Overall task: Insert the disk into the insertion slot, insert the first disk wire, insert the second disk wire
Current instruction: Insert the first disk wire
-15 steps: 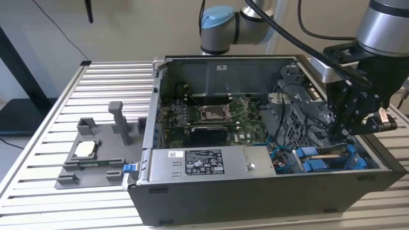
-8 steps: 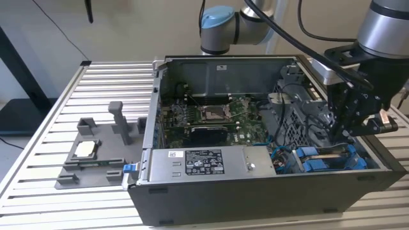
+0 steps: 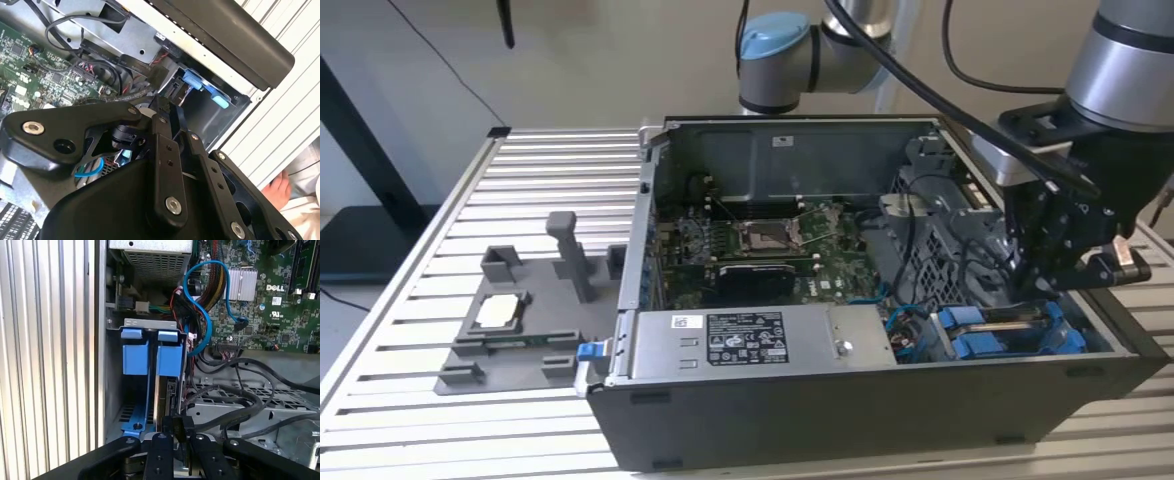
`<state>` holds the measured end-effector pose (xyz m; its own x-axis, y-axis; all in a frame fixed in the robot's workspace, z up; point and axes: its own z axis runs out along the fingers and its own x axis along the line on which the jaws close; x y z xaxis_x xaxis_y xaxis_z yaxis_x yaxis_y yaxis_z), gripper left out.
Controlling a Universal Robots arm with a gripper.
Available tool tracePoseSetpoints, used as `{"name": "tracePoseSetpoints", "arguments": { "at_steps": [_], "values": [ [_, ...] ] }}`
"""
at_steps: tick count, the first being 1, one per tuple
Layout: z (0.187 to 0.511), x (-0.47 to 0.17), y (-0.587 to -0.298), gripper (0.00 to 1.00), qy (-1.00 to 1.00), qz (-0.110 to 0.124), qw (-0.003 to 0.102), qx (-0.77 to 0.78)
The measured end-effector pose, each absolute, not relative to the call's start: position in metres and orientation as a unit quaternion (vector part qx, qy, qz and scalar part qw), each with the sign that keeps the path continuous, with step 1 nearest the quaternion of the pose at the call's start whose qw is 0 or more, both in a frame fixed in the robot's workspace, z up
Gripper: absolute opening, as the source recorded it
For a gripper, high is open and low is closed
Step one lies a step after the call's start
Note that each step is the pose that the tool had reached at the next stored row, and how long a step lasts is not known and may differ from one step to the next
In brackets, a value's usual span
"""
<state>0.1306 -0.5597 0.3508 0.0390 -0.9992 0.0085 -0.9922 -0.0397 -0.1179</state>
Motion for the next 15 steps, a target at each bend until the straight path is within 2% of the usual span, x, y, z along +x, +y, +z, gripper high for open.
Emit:
{"name": "tracePoseSetpoints", "arguments": {
  "at_steps": [15],
  "values": [
    [0.3432,0.1359,-0.5627,0.19,0.693,-0.046,0.040,-0.719]
  ]
}}
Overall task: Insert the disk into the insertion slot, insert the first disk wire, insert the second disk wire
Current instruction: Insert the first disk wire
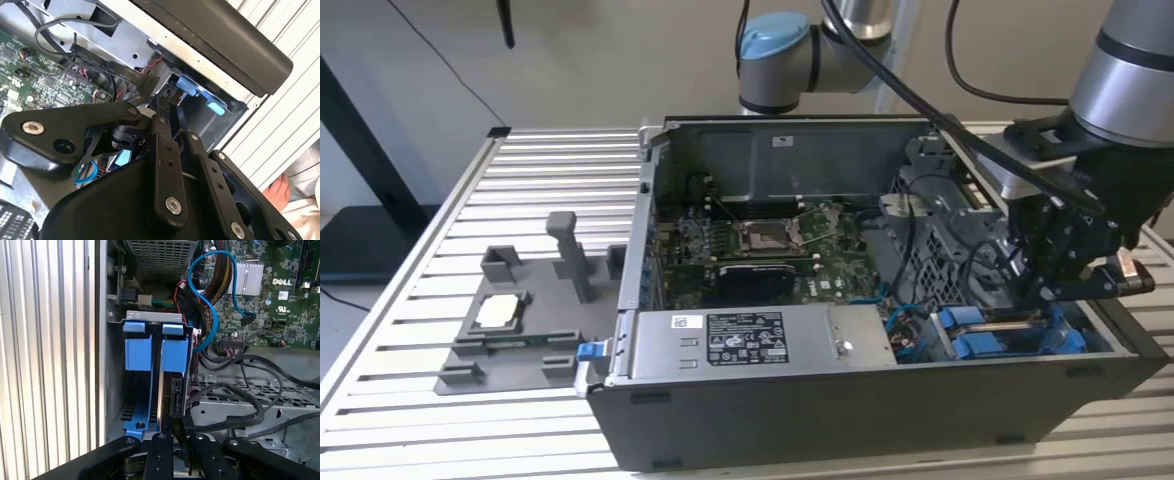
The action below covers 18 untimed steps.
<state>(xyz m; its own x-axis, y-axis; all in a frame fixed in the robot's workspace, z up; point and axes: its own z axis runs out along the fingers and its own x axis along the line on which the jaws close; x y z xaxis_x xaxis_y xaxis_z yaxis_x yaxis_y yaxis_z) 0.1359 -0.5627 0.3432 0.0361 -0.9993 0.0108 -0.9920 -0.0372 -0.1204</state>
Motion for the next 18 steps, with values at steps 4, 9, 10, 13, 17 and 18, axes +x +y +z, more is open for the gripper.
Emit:
{"name": "tracePoseSetpoints", "arguments": {
  "at_steps": [4,9,10,13,17,18],
  "values": [
    [0.3421,0.1361,-0.5626,0.19,0.693,-0.046,0.040,-0.718],
    [0.3408,0.1361,-0.5621,0.19,0.694,-0.046,0.040,-0.717],
    [0.3406,0.1361,-0.5621,0.19,0.695,-0.046,0.040,-0.716],
    [0.3401,0.1362,-0.5618,0.19,0.697,-0.046,0.040,-0.714],
    [0.3397,0.1365,-0.5609,0.19,0.702,-0.046,0.039,-0.710],
    [0.3396,0.1365,-0.5608,0.19,0.703,-0.046,0.039,-0.709]
  ]
}}
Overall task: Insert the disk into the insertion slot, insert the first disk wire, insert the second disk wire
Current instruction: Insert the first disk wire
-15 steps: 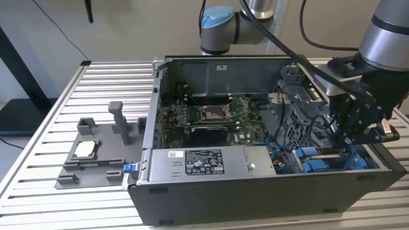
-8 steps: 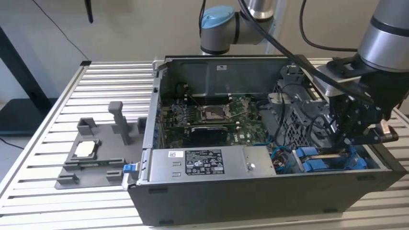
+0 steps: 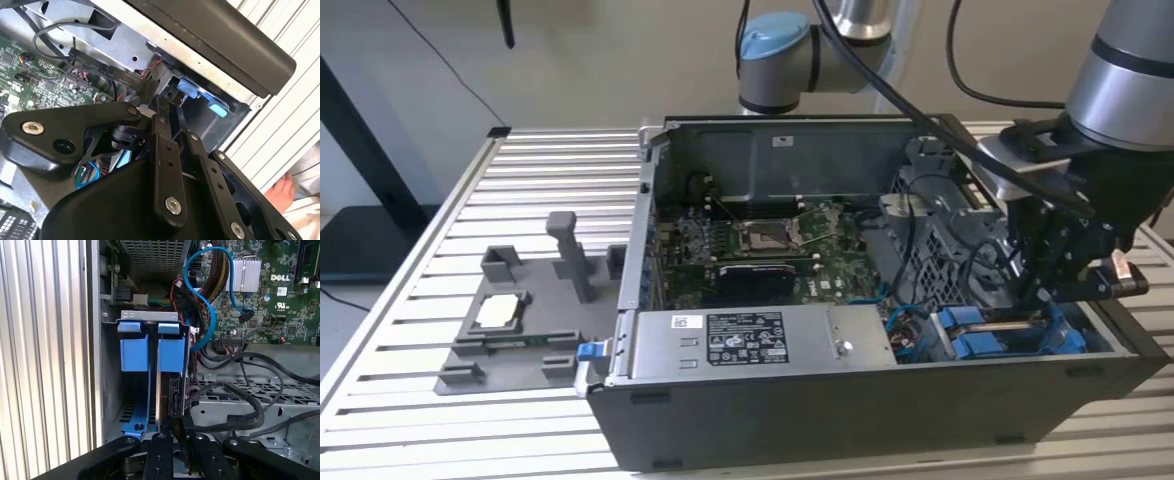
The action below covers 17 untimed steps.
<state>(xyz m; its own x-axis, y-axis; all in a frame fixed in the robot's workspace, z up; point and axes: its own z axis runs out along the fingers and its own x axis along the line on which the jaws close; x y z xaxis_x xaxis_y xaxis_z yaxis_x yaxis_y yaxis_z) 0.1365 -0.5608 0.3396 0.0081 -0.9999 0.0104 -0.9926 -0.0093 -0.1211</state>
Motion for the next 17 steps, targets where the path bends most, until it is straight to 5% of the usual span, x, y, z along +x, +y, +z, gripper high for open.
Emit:
{"name": "tracePoseSetpoints", "arguments": {
  "at_steps": [17],
  "values": [
    [0.3385,0.1366,-0.5600,0.19,0.706,-0.046,0.040,-0.705]
  ]
}}
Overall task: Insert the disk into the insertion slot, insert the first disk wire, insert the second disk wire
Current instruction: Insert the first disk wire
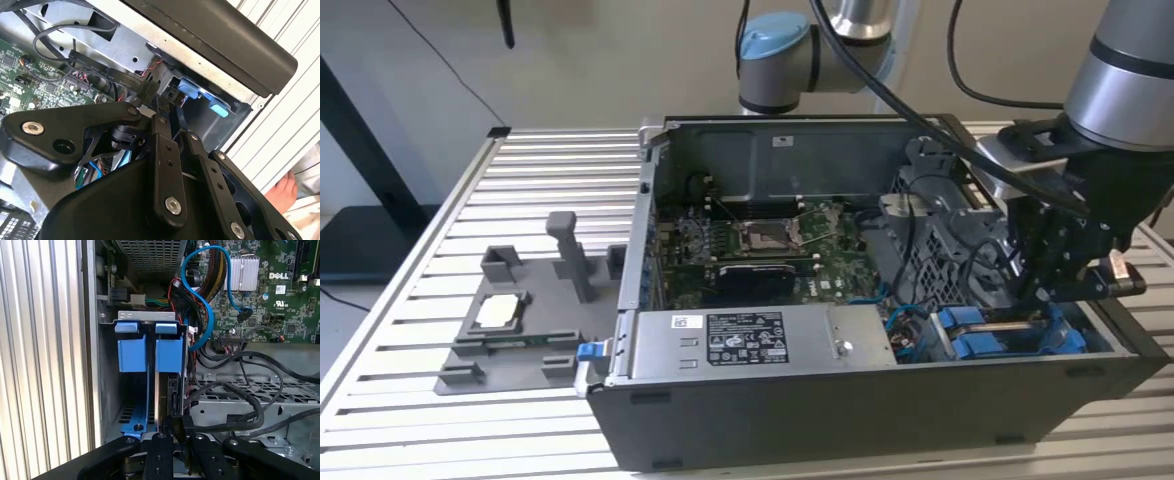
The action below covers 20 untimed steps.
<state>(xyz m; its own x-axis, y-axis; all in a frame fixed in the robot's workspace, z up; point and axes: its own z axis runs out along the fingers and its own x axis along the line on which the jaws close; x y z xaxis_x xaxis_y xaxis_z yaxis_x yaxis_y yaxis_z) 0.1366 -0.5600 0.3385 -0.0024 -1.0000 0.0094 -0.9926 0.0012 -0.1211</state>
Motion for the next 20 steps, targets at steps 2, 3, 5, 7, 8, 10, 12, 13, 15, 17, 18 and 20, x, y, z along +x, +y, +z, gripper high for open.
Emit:
{"name": "tracePoseSetpoints", "arguments": {
  "at_steps": [2,3,5,7,8,10,12,13,15,17,18,20],
  "values": [
    [0.3385,0.1366,-0.5600,0.19,0.707,-0.046,0.040,-0.705],
    [0.3385,0.1366,-0.5599,0.19,0.707,-0.046,0.040,-0.705],
    [0.3386,0.1366,-0.5599,0.19,0.707,-0.045,0.040,-0.705],
    [0.3386,0.1366,-0.5599,0.19,0.707,-0.045,0.040,-0.705],
    [0.3385,0.1366,-0.5599,0.19,0.707,-0.045,0.040,-0.705],
    [0.3386,0.1366,-0.5599,0.19,0.707,-0.045,0.040,-0.704],
    [0.3385,0.1366,-0.5600,0.19,0.707,-0.045,0.040,-0.704],
    [0.3385,0.1366,-0.5602,0.19,0.708,-0.045,0.040,-0.704],
    [0.3385,0.1366,-0.5606,0.19,0.708,-0.045,0.040,-0.704],
    [0.3385,0.1366,-0.5611,0.19,0.708,-0.046,0.040,-0.704],
    [0.3384,0.1366,-0.5612,0.19,0.708,-0.045,0.040,-0.704],
    [0.3382,0.1366,-0.5613,0.19,0.708,-0.045,0.040,-0.704]
  ]
}}
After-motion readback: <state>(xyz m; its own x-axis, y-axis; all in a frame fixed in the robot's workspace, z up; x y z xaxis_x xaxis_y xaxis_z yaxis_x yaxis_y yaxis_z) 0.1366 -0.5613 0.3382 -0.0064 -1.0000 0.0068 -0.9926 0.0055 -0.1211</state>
